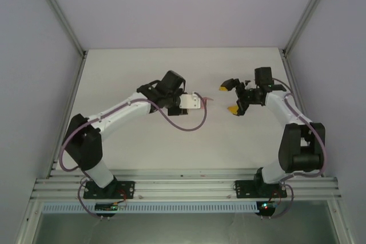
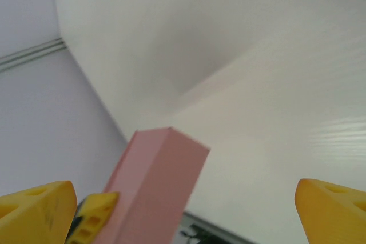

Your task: Assemble paper box

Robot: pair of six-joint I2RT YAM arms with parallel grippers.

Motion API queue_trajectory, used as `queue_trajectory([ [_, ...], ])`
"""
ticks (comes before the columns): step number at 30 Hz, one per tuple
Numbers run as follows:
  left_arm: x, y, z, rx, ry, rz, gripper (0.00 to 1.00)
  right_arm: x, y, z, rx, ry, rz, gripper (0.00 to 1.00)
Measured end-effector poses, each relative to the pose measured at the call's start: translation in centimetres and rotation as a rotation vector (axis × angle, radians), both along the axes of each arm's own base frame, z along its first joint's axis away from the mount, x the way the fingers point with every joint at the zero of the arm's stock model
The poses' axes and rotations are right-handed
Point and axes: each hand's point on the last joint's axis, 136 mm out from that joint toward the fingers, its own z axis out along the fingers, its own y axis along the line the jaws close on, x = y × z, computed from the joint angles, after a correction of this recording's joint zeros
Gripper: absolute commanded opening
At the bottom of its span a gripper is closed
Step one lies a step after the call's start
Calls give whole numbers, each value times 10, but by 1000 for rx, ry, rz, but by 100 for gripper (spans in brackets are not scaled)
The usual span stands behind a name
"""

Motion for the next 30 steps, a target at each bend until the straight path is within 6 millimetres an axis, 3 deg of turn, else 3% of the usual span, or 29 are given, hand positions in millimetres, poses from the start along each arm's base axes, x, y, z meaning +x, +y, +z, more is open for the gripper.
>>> queue_trajectory([
  [5,-11,6,-16,73,163,-14,27,1,-20,-1,-237,-173,76,99],
  [9,-17,12,-45,150,294,2,27,-1,-33,11,-420,-342,122,99],
  [13,-20,15,-59,184,364,13,27,-2,-35,23,-547,-473,189,100],
  [19,-17,13,-51,169,386,13,27,-12,-24,26,-663,-662,304,99],
  [30,-6,12,-65,188,470,41,29,-26,16,49,-568,-954,476,99],
])
